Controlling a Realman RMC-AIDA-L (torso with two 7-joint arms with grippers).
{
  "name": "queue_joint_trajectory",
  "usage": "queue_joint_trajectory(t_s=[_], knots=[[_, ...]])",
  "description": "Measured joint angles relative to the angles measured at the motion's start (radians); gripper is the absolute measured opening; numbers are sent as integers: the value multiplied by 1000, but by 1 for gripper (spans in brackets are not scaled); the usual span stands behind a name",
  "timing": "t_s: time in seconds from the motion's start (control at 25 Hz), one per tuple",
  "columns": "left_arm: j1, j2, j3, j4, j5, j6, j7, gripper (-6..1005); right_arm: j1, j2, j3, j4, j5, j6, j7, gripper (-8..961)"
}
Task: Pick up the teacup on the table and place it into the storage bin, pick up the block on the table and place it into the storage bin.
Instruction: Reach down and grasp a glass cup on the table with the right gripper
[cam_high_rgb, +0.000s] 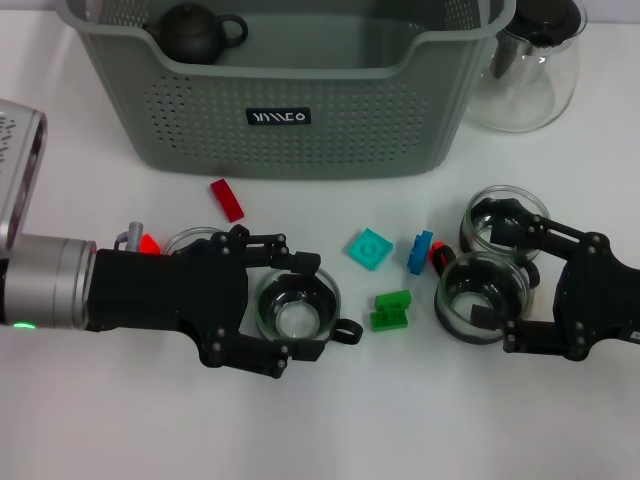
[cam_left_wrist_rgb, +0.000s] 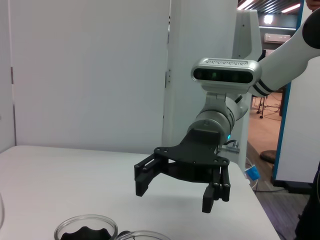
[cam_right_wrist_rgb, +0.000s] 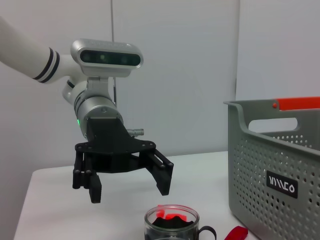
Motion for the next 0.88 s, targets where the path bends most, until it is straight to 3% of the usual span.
queue_joint_trajectory(t_s=[0.72, 0.88], knots=[[1, 0, -7, 0, 2, 4, -2, 841, 1, -1, 16, 27, 8, -9, 12, 907], [24, 12, -51, 8, 1, 37, -16, 841, -15, -7, 9, -82, -8, -41, 164, 890]])
